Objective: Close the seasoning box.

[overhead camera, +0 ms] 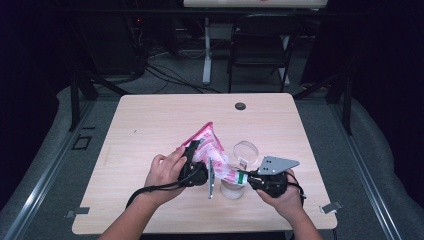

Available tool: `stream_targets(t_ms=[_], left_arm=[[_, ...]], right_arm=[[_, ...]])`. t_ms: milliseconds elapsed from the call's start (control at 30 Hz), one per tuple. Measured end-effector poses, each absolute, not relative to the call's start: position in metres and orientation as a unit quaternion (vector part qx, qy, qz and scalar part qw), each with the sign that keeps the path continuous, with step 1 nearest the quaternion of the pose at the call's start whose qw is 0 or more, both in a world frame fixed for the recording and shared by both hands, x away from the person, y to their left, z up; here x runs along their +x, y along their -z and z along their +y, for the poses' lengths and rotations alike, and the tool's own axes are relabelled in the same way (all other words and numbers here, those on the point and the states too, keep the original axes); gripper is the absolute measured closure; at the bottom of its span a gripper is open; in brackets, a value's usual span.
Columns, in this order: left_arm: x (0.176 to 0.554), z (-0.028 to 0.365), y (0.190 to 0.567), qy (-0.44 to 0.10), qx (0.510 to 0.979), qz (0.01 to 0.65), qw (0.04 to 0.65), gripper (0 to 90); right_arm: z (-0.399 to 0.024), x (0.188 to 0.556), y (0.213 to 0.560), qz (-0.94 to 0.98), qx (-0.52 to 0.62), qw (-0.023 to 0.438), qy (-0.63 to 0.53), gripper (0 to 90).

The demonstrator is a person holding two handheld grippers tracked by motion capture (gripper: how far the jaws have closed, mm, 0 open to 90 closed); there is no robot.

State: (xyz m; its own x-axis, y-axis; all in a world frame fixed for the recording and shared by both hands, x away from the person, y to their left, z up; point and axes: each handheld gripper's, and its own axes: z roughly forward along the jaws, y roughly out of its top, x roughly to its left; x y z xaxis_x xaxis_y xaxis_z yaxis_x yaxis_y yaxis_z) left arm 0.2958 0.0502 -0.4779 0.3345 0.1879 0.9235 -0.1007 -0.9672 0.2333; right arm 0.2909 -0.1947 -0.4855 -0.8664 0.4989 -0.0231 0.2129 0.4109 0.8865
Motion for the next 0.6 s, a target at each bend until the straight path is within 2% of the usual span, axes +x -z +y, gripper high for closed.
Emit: stream_targets(t_ms=[600], left_arm=[[0.2948,0.0499,0.4772,-0.578,0.806,0.026,0.123,61.3]], right_arm=[[-0.1946,0.2908,0.4855,0.828,0.215,0.144,-0.498,90.0]])
